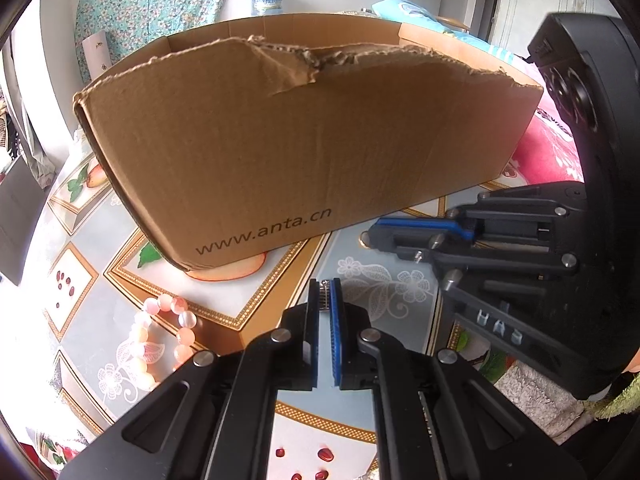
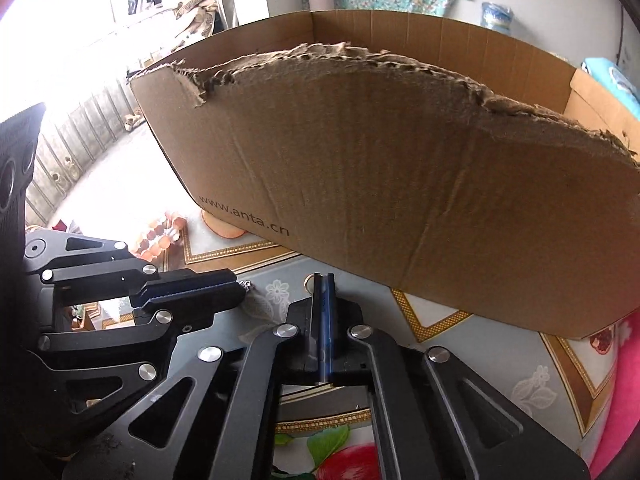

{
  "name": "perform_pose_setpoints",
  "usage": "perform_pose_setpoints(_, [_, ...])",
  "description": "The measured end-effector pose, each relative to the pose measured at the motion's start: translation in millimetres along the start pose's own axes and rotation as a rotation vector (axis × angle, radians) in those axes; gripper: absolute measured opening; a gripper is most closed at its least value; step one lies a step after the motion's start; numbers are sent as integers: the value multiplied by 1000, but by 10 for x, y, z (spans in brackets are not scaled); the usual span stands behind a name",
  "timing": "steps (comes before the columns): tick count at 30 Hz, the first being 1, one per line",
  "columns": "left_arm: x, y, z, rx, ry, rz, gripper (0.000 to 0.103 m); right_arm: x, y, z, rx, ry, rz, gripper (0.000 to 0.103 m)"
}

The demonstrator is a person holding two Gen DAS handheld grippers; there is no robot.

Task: Organize jewelry
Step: 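Lower the right gripper onto the small gold ring and close it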

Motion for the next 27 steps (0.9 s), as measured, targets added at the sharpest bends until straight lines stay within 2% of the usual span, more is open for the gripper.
perform_pose_setpoints(6, [-3, 6, -5, 2, 1, 1, 4, 42, -17, -22, 12, -7, 14, 0])
perform_pose_setpoints(8, [-3, 6, -7, 1, 1, -1, 4, 53, -23, -47, 9, 0, 15, 5])
perform_pose_setpoints(9, [-5, 7, -9, 2, 1, -1, 4, 62, -36, -51, 9, 2, 10, 11])
perform_pose_setpoints(10, [-5, 7, -10, 2, 1, -1, 4, 52, -37, -58, 6, 6, 2, 20])
perform_pose_setpoints(11, [-2, 8, -9, 1, 1, -1, 4, 32, -38, -67, 0, 12, -4, 22])
perform_pose_setpoints(18, [-13, 4, -13, 1, 3, -2, 4, 36, -138, 58, -9, 9, -36, 21])
perform_pose_setpoints(21, [-15, 1, -13, 0, 3, -3, 4, 54, -202, 76, -31, 14, -79, 10])
perform_pose_setpoints(27, [-20, -10, -19, -3, 6, -6, 4, 34, -197, -3, -20, 16, -57, 10])
Point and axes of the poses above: each gripper's, at about its wrist camera, not at the fingertips, and z roughly the way its jaws point, y to its right, x to its top, the point moved 2 cm from there along z, roughly the way its jaws point, and after that the axes turned 13 degrees about y, right-handed, at the moved point
